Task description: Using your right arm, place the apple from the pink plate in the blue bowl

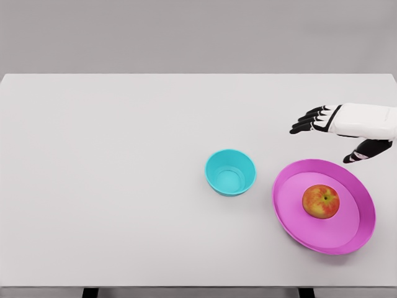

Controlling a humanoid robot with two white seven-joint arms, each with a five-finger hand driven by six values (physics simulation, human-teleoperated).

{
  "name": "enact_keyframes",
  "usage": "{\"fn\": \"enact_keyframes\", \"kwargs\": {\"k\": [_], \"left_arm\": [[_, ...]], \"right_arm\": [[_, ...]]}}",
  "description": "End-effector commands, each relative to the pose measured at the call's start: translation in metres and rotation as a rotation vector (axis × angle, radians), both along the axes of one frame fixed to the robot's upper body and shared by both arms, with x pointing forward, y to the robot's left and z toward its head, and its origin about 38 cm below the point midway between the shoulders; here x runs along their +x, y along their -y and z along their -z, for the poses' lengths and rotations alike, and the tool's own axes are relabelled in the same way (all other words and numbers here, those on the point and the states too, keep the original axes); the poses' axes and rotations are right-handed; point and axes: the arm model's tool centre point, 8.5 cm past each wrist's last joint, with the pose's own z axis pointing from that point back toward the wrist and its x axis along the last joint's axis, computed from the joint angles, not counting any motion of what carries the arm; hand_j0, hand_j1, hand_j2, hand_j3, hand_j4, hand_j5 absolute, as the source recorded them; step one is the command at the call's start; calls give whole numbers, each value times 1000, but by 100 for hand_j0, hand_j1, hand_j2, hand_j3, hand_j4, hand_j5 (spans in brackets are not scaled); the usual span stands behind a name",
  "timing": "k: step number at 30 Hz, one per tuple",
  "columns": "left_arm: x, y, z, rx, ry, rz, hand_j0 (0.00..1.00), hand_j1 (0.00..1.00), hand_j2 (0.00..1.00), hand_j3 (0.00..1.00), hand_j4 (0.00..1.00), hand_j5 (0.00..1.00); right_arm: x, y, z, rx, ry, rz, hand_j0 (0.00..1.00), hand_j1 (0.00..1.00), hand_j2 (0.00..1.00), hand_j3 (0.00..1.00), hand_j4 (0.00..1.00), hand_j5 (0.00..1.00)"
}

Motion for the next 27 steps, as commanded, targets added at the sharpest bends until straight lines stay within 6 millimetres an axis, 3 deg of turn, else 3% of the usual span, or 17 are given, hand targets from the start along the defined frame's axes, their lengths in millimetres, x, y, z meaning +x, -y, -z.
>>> {"fn": "enact_keyframes", "kwargs": {"k": [1, 4, 9, 15, 27], "left_arm": [[0, 0, 0, 0, 0, 0, 100, 100, 100, 100, 100, 100], [0, 0, 0, 0, 0, 0, 100, 100, 100, 100, 100, 100], [-1, 0, 0, 0, -1, 0, 100, 100, 100, 100, 100, 100], [0, 0, 0, 0, 0, 0, 100, 100, 100, 100, 100, 100], [0, 0, 0, 0, 0, 0, 100, 100, 100, 100, 100, 100]], "right_arm": [[0, 1, 0, 7, -3, 6, 100, 100, 100, 100, 100, 100], [-1, 6, 0, -4, -7, 16, 100, 100, 100, 100, 100, 100], [-16, 14, 39, -70, -137, 18, 100, 100, 100, 100, 100, 100], [-31, 32, 59, -143, -218, 43, 100, 100, 100, 100, 100, 100], [-32, 14, 74, -115, -228, 2, 100, 100, 100, 100, 100, 100]]}}
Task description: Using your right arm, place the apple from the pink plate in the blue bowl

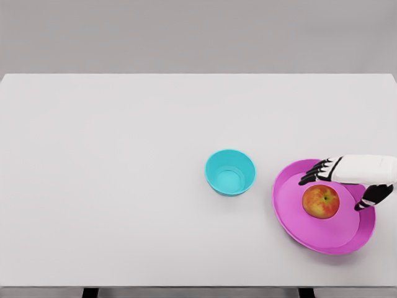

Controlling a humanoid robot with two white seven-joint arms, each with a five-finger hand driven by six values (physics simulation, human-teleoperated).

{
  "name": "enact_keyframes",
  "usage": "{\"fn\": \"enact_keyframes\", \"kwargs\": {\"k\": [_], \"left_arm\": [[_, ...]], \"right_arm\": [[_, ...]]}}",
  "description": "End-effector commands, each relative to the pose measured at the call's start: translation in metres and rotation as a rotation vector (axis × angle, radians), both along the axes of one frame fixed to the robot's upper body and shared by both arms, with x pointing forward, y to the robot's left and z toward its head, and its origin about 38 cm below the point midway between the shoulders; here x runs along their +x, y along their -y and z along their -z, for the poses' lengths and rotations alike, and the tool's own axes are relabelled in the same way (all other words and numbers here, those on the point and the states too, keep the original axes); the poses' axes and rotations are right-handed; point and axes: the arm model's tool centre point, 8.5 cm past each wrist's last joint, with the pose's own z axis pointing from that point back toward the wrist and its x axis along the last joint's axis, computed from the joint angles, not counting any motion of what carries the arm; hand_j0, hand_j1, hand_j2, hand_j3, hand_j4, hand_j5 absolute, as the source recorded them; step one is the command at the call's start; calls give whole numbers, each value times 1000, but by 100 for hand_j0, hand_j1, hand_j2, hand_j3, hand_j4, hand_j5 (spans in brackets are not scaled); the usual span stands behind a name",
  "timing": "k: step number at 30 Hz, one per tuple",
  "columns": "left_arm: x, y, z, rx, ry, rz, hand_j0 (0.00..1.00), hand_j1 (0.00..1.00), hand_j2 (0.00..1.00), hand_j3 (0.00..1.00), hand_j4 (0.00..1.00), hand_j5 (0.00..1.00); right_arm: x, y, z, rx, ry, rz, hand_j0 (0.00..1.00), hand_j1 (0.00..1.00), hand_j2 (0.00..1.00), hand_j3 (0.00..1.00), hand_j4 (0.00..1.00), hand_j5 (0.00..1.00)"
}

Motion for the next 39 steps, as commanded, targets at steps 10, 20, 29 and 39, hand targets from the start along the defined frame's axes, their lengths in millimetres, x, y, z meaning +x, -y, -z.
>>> {"fn": "enact_keyframes", "kwargs": {"k": [10, 20, 29, 39], "left_arm": [[0, 0, 0, 0, 0, 0, 100, 100, 100, 100, 100, 100], [0, 0, 0, 0, 0, 0, 100, 100, 100, 100, 100, 100], [0, 0, 0, 0, 0, 0, 100, 100, 100, 100, 100, 100], [0, 0, 0, 0, 0, 0, 100, 100, 100, 100, 100, 100]], "right_arm": [[3, -16, 10, 17, -10, -33, 100, 100, 100, 100, 100, 100], [1, -14, 13, 13, -19, -32, 100, 100, 100, 100, 100, 100], [-2, -18, 17, 8, -27, -48, 100, 100, 100, 100, 100, 100], [-4, -20, 23, -10, -34, -62, 94, 94, 94, 94, 94, 94]]}}
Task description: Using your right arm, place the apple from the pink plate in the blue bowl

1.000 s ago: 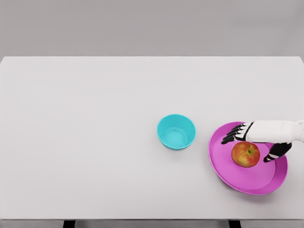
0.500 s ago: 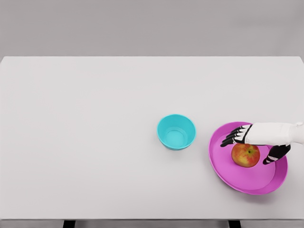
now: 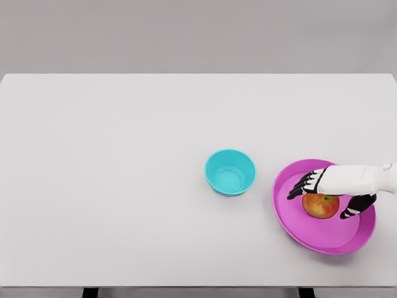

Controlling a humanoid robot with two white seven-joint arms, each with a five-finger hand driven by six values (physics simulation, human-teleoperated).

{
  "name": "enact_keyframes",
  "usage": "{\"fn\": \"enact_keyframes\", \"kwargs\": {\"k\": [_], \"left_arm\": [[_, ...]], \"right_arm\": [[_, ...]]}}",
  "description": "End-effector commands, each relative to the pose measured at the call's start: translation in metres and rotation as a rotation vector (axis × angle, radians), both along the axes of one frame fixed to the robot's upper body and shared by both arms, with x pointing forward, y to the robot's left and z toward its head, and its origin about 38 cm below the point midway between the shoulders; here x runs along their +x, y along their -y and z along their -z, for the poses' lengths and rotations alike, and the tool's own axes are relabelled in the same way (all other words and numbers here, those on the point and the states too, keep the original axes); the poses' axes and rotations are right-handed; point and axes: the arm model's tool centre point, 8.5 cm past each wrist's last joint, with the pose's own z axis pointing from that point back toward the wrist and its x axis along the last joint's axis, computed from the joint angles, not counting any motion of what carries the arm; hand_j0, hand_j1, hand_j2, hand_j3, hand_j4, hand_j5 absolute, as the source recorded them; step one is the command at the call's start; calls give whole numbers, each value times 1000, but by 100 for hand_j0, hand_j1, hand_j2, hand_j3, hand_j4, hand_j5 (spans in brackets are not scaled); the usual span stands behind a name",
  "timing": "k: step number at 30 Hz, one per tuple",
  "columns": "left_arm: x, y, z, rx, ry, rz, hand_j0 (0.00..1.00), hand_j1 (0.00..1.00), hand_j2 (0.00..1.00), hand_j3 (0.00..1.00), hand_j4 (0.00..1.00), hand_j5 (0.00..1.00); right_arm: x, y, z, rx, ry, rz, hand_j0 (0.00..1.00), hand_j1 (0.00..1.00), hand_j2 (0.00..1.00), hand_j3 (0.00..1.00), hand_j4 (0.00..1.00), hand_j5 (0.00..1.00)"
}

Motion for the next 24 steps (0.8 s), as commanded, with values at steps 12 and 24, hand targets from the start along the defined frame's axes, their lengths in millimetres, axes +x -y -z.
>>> {"fn": "enact_keyframes", "kwargs": {"k": [12, 24], "left_arm": [[-1, 0, 0, 0, -1, 0, 100, 100, 100, 100, 100, 100], [0, 0, 0, 0, 0, 0, 100, 100, 100, 100, 100, 100]], "right_arm": [[2, 1, 7, -37, 8, -9, 46, 46, 46, 46, 46, 46], [9, 0, -10, -24, 52, -11, 38, 38, 38, 38, 38, 38]]}}
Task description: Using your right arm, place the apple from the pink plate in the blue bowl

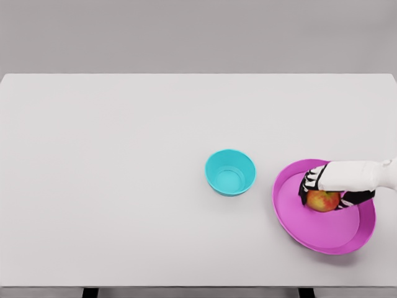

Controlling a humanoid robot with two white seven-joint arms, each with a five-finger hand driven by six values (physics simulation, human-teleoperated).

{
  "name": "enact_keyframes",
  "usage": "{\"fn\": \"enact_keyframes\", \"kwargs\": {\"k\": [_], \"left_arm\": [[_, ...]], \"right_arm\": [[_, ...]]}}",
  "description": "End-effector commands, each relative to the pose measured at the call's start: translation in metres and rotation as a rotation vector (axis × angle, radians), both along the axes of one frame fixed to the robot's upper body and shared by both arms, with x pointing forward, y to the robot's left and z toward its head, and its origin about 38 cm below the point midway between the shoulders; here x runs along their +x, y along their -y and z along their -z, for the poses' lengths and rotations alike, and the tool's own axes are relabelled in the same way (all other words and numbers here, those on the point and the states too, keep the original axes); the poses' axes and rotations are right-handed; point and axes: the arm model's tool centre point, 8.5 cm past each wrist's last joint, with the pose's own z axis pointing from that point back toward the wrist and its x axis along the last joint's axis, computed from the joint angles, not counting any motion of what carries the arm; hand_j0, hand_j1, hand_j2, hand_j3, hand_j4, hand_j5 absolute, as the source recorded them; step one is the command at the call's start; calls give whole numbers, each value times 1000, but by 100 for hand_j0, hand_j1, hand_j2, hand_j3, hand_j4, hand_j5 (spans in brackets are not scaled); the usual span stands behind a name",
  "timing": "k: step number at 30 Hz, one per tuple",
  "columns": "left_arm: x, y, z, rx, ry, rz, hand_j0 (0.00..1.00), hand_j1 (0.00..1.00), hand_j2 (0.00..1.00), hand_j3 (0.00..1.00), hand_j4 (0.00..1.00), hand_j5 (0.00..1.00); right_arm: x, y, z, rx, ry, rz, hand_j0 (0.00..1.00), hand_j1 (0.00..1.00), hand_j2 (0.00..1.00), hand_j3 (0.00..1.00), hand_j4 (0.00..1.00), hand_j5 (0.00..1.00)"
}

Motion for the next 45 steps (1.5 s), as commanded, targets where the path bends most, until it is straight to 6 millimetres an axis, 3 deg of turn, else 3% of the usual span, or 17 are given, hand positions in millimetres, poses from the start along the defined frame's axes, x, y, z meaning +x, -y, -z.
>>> {"fn": "enact_keyframes", "kwargs": {"k": [1, 9, 12, 17, 24, 41, 45], "left_arm": [[0, 0, 0, 0, 0, 0, 100, 100, 100, 100, 100, 100], [0, 0, 0, 0, 0, 0, 100, 100, 100, 100, 100, 100], [0, 0, 0, 0, -1, 0, 100, 100, 100, 100, 100, 100], [0, 0, 0, 0, 0, 0, 100, 100, 100, 100, 100, 100], [0, 0, 0, 0, -1, 0, 100, 100, 100, 100, 100, 100], [0, 0, 0, 0, -1, 0, 100, 100, 100, 100, 100, 100], [0, 0, 0, 0, 0, 0, 100, 100, 100, 100, 100, 100]], "right_arm": [[4, -2, -9, 21, 20, 5, 38, 38, 38, 38, 38, 38], [22, -27, -39, 99, 80, -35, 38, 38, 38, 38, 38, 38], [35, -57, -55, 137, 128, -100, 38, 38, 38, 38, 38, 38], [45, -107, -61, 168, 136, -221, 38, 38, 38, 38, 38, 38], [49, -142, -72, 202, 160, -297, 38, 38, 38, 38, 38, 38], [61, -141, -73, 183, 163, -280, 38, 38, 38, 38, 38, 38], [64, -156, -70, 198, 156, -303, 38, 38, 38, 38, 38, 38]]}}
